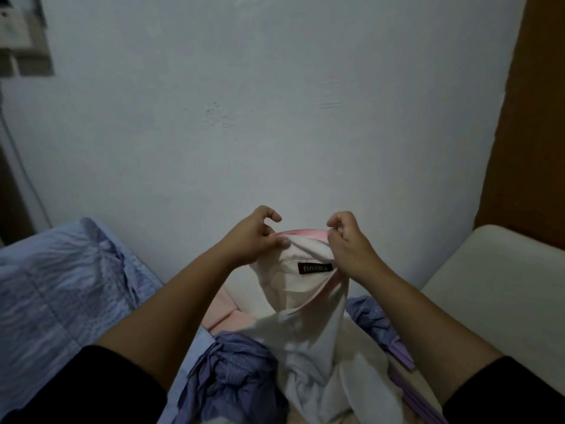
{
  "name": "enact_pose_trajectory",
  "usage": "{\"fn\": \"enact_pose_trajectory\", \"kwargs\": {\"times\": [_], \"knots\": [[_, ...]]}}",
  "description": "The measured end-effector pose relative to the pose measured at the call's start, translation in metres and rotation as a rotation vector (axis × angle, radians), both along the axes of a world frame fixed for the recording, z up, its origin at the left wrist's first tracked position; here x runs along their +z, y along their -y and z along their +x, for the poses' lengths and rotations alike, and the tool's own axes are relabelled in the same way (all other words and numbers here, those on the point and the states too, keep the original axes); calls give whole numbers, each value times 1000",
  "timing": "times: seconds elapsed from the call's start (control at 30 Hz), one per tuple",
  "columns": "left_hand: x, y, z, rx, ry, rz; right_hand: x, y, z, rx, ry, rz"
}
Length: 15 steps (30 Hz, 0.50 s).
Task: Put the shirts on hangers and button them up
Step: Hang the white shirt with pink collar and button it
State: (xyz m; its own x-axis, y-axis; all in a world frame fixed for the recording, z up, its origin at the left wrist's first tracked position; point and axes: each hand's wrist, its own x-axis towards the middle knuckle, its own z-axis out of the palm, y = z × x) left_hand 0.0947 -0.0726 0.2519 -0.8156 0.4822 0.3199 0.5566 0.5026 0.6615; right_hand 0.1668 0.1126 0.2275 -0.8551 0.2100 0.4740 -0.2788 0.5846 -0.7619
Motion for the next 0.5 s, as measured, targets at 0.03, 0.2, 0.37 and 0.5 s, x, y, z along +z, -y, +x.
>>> {"fn": "enact_pose_trajectory", "kwargs": {"times": [0.03, 0.2, 0.37, 0.5], "knots": [[7, 0, 7, -1, -12, 8, 4, 2, 8, 29, 4, 8], [37, 11, 39, -29, -56, 98, 14, -1, 35, 48, -32, 314], [63, 18, 65, -200, 23, 151, 26, -12, 54, 36, 3, 285], [90, 38, 76, -369, 306, 1, 36, -21, 64, -31, -1, 202]]}}
